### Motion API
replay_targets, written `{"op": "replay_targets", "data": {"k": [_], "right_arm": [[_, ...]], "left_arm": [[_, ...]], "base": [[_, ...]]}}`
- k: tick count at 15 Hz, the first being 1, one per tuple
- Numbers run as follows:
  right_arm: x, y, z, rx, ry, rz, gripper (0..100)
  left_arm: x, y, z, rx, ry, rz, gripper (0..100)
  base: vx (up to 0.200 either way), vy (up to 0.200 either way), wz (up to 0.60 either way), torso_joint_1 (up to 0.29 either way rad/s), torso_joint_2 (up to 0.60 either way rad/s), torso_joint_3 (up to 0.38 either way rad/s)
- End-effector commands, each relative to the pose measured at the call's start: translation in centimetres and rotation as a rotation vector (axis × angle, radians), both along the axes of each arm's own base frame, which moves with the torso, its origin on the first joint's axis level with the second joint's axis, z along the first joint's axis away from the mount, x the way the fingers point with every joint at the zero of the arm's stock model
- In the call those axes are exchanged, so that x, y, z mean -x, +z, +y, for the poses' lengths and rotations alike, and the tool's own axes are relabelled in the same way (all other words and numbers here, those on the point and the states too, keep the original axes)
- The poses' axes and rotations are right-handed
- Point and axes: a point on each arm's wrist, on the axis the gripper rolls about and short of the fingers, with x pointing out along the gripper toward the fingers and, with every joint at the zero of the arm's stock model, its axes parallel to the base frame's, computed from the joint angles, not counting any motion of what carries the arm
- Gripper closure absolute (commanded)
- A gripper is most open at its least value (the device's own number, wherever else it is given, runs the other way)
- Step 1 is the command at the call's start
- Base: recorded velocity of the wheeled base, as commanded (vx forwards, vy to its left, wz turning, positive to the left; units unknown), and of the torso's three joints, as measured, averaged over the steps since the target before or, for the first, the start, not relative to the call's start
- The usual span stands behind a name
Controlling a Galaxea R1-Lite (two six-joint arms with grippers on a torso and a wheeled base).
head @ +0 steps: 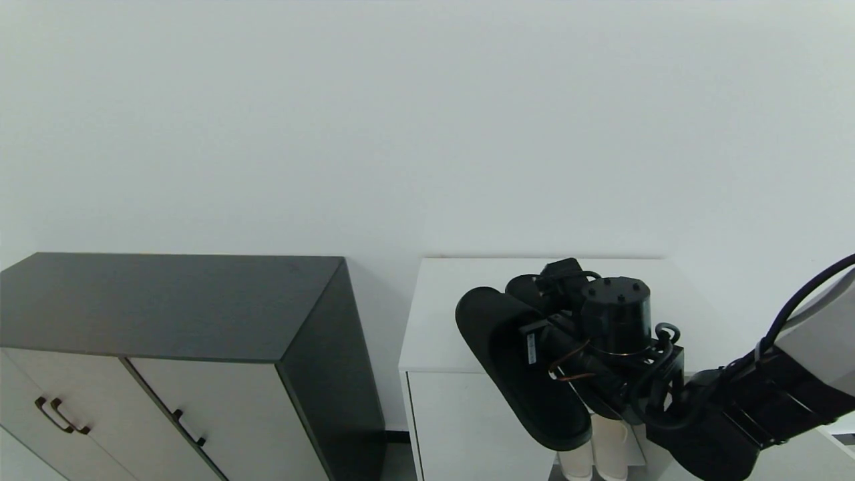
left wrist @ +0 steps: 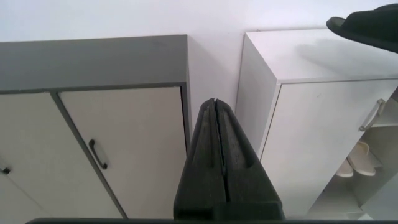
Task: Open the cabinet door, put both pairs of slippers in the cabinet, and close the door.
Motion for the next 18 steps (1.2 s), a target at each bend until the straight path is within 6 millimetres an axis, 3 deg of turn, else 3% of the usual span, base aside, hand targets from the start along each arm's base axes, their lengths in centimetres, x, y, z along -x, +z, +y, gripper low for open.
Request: {"op": "replay_targets", "data": {"k": [1,9,18], "right_arm": [[0.03,-0.2,0.05,0.004,0.002,0.005,100],[-0.11,-0.63,0.17,0.013,0.002,0.012,100],[-0.08,-0.62,0.22,0.012,0.004,0.011,100]], "left_arm": [[-0.01,0.0,0.0,0.0,0.0,0.001,100],[-0.01,0.0,0.0,0.001,0.0,0.001,100],[-0.01,0.0,0.0,0.003,0.0,0.001,100]], "base": [[-0.2,0.0,0.0,0.017,0.02,-0.002],[-0.2,0.0,0.0,-0.001,0.0,0.002],[0.0,0.0,0.0,0.0,0.0,0.0]]}}
